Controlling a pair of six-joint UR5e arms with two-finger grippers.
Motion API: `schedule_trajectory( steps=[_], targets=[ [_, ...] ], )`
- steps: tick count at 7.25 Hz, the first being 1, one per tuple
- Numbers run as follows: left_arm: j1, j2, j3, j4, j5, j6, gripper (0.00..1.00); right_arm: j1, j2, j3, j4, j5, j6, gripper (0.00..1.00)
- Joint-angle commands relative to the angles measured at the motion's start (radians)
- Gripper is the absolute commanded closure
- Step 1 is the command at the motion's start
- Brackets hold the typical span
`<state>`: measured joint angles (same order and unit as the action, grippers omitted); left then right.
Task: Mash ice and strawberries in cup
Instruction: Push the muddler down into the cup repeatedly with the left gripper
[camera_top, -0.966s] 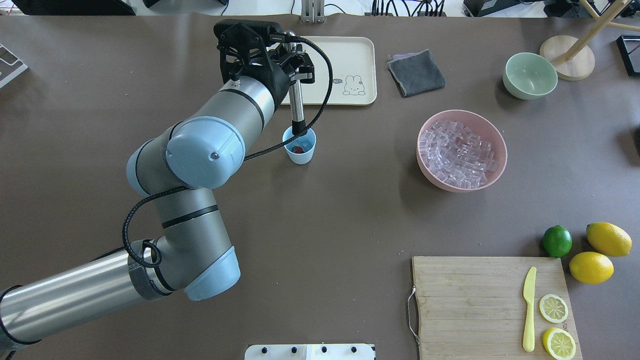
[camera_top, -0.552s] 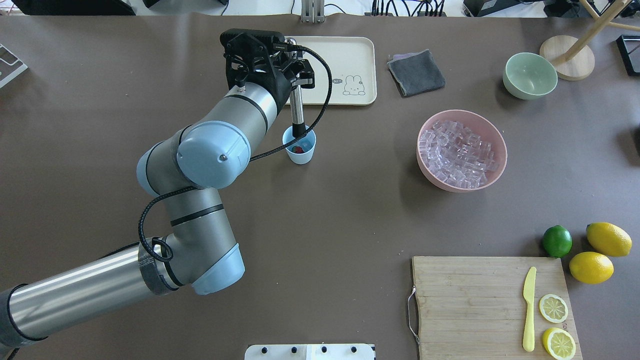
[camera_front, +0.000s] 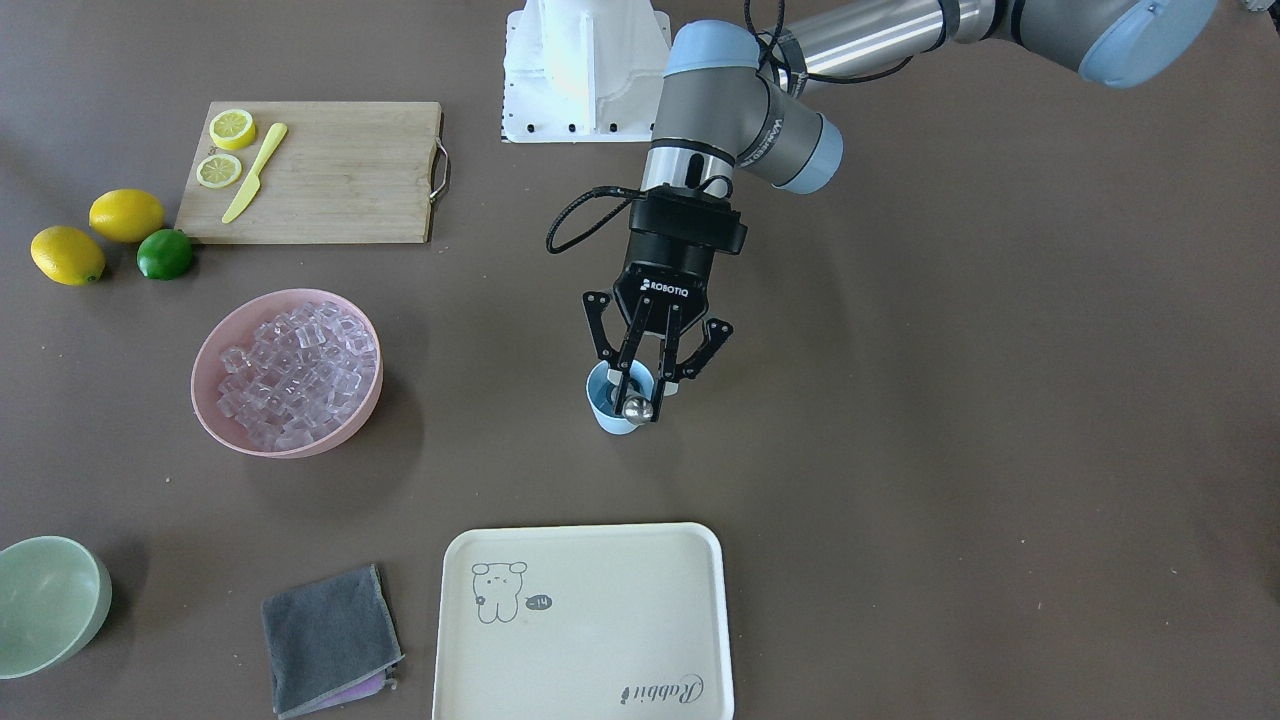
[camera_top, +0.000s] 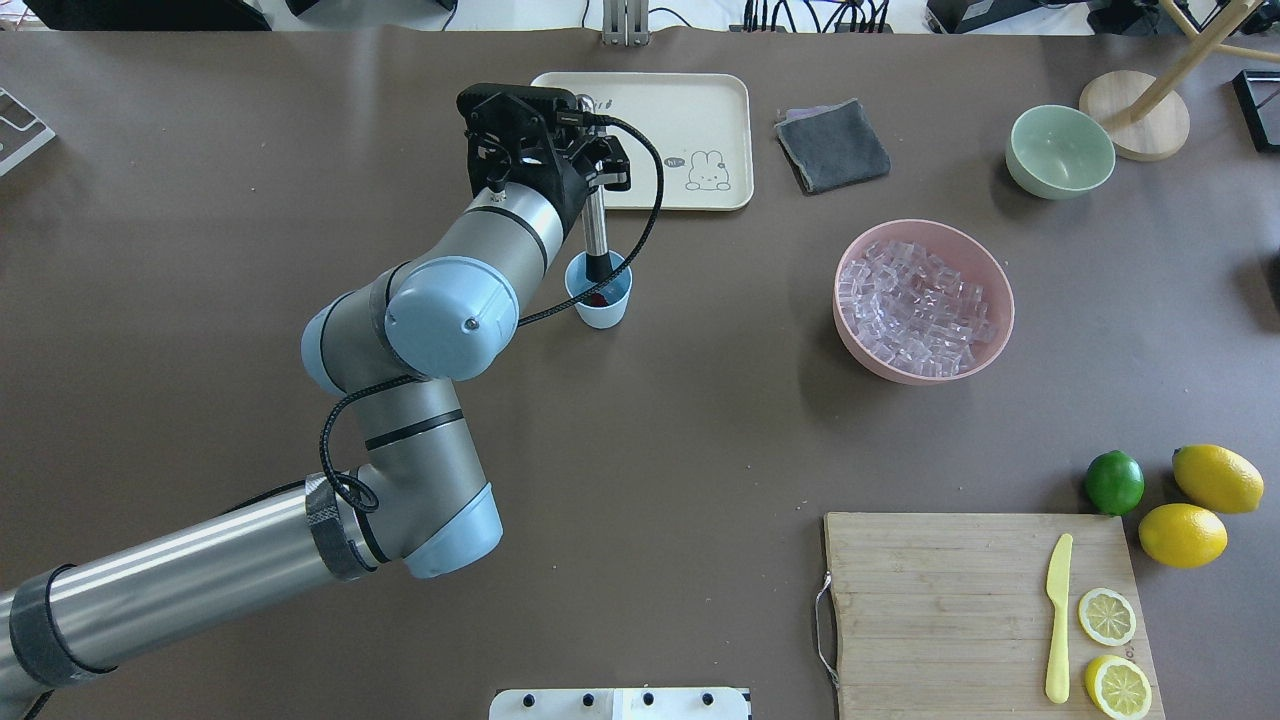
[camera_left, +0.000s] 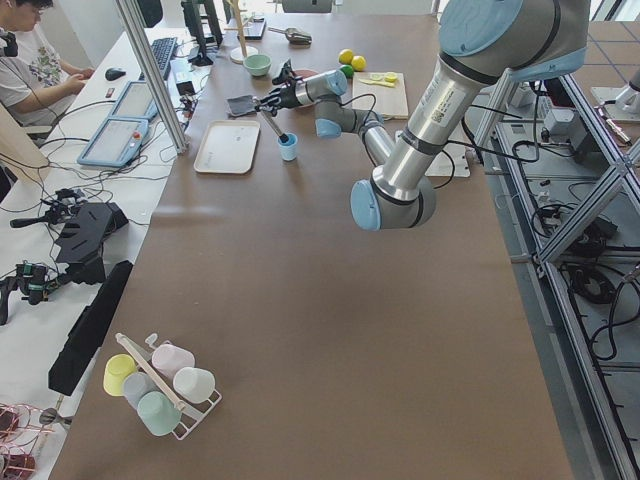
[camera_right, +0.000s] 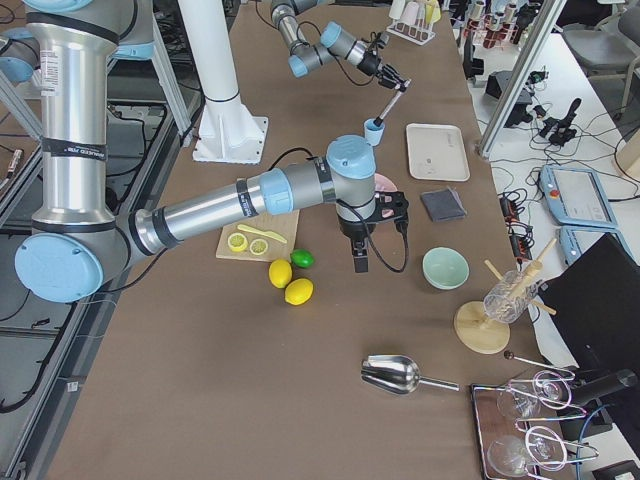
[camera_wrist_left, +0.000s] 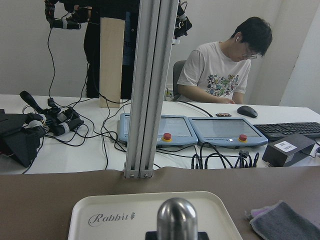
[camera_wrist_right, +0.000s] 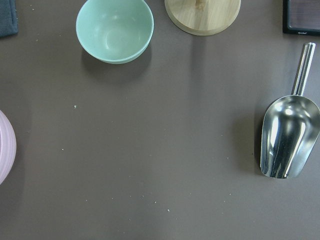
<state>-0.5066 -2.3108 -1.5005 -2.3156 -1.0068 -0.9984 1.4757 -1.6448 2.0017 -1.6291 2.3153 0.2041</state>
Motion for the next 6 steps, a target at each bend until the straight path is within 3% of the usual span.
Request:
schedule_trajectory(
  steps=[1, 6],
  targets=[
    [0.008, -0.001, 0.02, -0.004, 0.001, 0.003, 1.0, 0.0, -0.001, 0.003, 0.0, 0.001, 0.0, 0.01],
    [-0.019, -0.03, -0.08, 0.012, -0.013, 0.069, 1.0, 0.0, 0.0, 0.0, 0.0, 0.0, 0.001, 0.01]
  ],
)
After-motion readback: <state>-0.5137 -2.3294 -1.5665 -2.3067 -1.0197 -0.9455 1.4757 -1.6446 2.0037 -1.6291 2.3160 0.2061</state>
